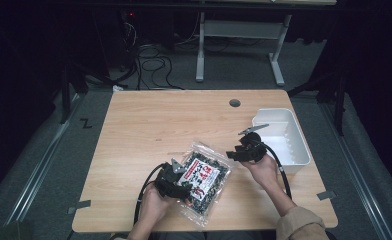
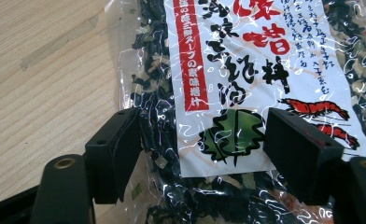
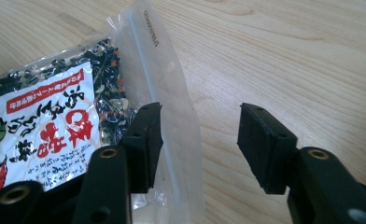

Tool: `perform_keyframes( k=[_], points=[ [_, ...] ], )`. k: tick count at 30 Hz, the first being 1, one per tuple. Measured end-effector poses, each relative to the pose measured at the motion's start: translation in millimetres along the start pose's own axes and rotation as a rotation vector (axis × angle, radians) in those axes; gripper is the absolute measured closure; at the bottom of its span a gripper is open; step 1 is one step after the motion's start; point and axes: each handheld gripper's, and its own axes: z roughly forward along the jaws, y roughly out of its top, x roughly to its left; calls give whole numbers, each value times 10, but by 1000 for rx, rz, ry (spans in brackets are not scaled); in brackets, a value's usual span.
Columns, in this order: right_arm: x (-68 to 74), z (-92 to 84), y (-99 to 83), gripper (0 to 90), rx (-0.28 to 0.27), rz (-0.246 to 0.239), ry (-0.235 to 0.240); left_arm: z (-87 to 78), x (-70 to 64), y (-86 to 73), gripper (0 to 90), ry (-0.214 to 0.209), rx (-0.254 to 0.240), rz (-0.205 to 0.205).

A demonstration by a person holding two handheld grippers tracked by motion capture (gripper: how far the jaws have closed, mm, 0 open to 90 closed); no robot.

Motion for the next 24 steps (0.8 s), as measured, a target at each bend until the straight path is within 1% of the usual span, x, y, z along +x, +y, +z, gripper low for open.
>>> perform_keyframes(
  k=[1,2,3,6,7,8,11,13,14,15,18,22,24],
  points=[
    [0,0,0,537,0,0,0,-1,-1,0,282,1,0,1],
    [-12,32,6,570,2,14,20,-1,-2,-1,282,2,0,0],
    [-16,57,6,581,10,15,30,-1,-1,-1,282,2,0,2],
    [-14,88,4,598,27,19,39,-1,-2,-2,282,2,-1,-1],
    [-17,121,-1,616,37,25,56,0,1,-3,282,0,-2,-1],
    [-17,121,-1,616,37,25,56,0,1,-3,281,0,-2,-1],
    [-23,151,4,657,48,39,77,2,5,-2,279,-2,-1,-2],
    [-38,163,5,687,42,39,88,1,4,-3,279,-1,-1,-1],
    [-37,169,3,718,41,36,97,1,3,-3,278,0,-1,-1],
    [-30,177,3,731,44,42,103,1,2,-3,278,0,-1,-2],
    [-12,186,-5,758,43,26,102,1,2,-4,278,1,-3,0],
    [15,171,-2,832,27,9,102,1,8,-4,278,-1,-1,-1],
    [7,157,-4,873,13,10,113,2,8,-4,276,-2,-2,-2]
  ],
)
